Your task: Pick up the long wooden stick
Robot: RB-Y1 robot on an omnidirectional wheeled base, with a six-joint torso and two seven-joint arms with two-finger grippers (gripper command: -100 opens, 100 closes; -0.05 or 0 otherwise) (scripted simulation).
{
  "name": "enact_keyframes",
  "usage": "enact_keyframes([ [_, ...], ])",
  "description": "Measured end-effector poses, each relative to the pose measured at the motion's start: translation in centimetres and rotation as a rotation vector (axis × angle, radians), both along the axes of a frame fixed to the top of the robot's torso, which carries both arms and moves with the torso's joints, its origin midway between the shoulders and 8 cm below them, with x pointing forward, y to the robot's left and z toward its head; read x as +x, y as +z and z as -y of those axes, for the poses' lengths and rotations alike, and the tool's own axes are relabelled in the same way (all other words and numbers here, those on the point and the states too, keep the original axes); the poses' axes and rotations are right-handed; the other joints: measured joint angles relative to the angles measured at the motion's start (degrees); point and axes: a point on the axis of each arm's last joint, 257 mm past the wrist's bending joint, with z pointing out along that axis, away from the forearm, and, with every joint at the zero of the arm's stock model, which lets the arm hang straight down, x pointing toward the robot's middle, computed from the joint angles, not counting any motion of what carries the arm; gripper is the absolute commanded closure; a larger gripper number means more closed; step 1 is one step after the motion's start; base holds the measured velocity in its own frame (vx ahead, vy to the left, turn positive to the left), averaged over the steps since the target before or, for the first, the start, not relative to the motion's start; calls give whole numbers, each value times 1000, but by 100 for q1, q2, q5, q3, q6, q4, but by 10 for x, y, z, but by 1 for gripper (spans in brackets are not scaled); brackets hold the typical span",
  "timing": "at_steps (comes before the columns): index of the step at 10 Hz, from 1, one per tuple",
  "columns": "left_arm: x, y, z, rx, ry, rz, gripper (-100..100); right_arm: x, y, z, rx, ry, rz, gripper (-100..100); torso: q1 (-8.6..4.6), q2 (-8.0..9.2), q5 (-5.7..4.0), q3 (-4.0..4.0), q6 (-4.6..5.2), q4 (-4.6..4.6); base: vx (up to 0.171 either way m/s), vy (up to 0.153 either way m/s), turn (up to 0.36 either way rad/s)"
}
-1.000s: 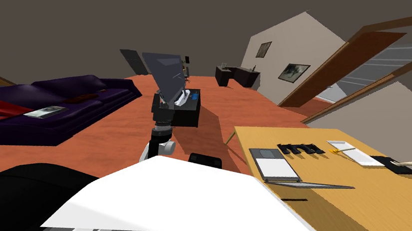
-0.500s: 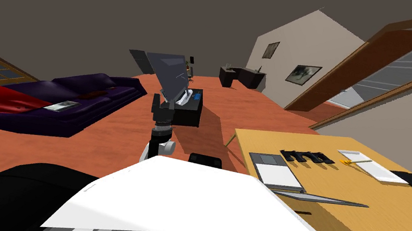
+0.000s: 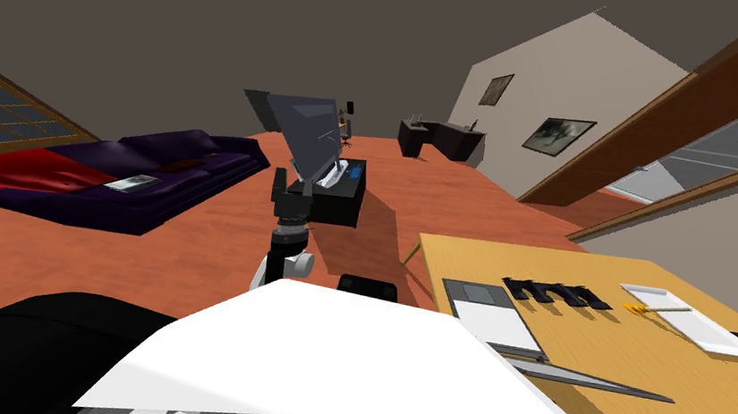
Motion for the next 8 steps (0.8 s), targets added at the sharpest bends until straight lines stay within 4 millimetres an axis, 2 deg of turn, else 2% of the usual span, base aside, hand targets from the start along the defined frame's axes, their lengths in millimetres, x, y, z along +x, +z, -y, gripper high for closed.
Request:
enact_keyframes([
  [2,0,0,0,0,0,0,0,-3,-1,20,-53,-19,-24,-100,-5,4,0,2,-2,1,2,-107,91],
  [4,0,0,0,0,0,0,0,-3,1,25,-65,-23,-30,-100,12,5,2,3,2,1,15,-75,52],
  [6,0,0,0,0,0,0,0,-1,-1,38,-106,-39,-42,-100,-16,-2,-3,-1,-1,0,21,-121,72],
  [7,0,0,0,0,0,0,0,0,0,40,-112,-42,-44,-100,-4,1,-1,0,2,0,5,-33,0],
  [8,0,0,0,0,0,0,0,0,0,41,-116,-43,-44,0,18,5,3,3,2,1,2,-8,2],
])
